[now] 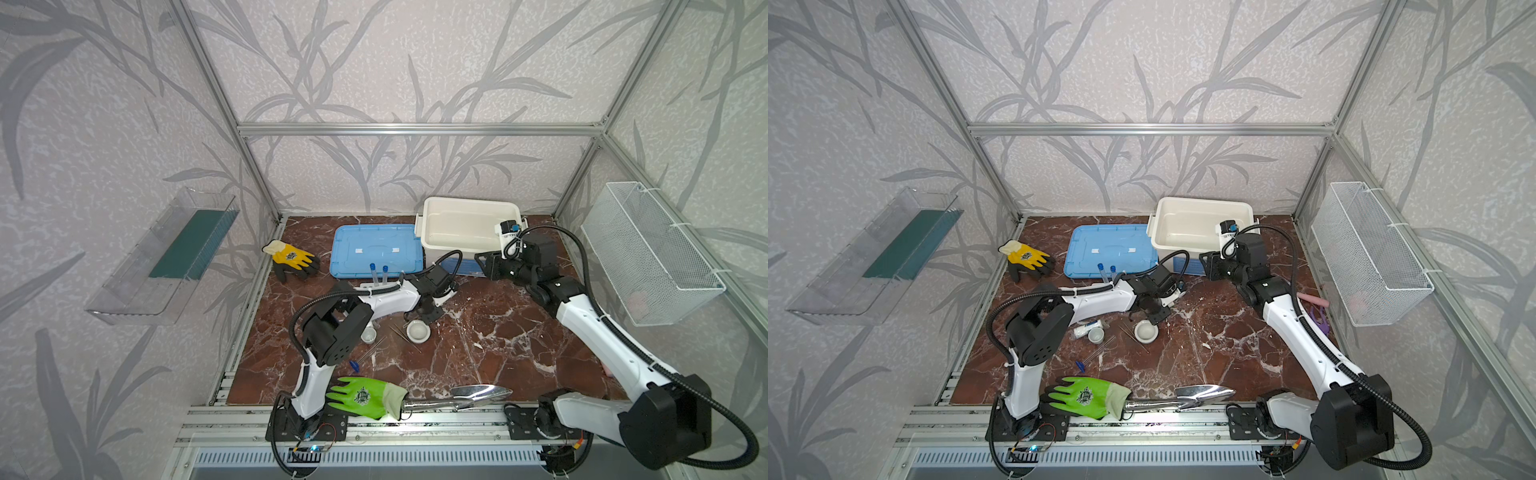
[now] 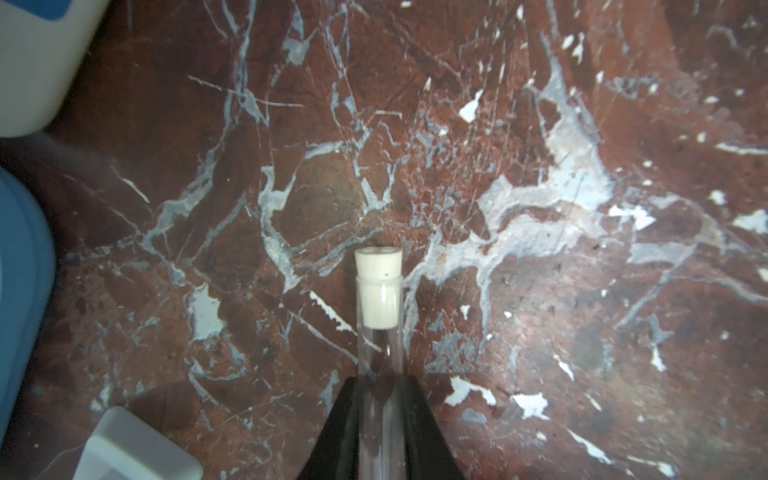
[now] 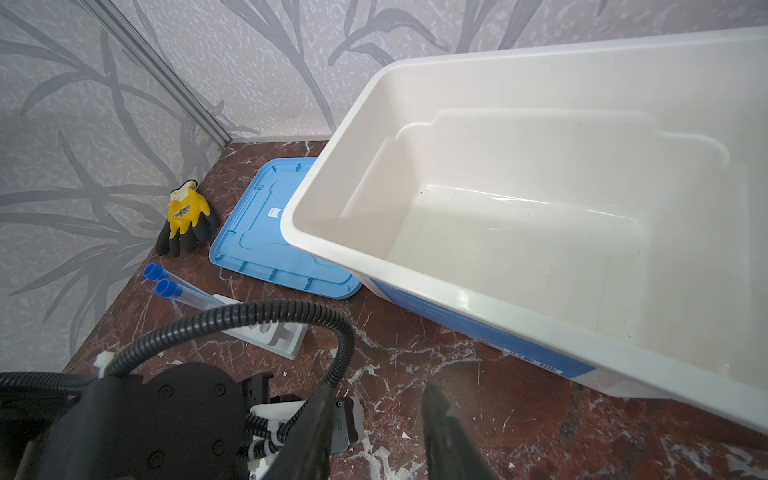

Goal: Organize the chemistry lab equipment
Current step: 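Lift the tube upright toward the right gripper while the right gripper approaches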

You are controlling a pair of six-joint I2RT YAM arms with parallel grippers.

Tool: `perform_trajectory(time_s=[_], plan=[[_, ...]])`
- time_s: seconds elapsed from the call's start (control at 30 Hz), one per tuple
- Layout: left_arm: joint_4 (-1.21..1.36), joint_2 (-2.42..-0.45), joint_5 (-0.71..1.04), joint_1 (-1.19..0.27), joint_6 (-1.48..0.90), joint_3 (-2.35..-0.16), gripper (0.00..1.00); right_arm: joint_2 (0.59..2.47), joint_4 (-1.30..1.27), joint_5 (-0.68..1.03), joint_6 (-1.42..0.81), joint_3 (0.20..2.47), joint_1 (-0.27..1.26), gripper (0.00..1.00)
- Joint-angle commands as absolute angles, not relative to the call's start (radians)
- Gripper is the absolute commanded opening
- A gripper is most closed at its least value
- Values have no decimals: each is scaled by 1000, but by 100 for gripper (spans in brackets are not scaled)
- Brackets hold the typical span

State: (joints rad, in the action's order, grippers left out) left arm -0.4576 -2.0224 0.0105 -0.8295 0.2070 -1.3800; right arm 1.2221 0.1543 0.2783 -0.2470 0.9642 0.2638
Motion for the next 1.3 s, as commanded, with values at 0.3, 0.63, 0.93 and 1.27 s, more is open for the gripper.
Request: perform_trajectory(time_s=[0.3, 0.63, 0.93, 1.27], plan=[[-410, -1900, 60, -807, 201, -1354, 15, 1179, 185, 278, -278, 954, 243, 37], [-271, -1662, 200, -737, 107, -1236, 16, 1236, 174, 513, -325, 967, 202, 44], [-81, -1448, 426, -621, -47, -1063, 17, 1294, 173, 744, -313, 1026, 223, 48], [-65, -1364, 496, -612, -87, -1023, 17, 1335, 184, 755, -278, 1137, 363, 49]])
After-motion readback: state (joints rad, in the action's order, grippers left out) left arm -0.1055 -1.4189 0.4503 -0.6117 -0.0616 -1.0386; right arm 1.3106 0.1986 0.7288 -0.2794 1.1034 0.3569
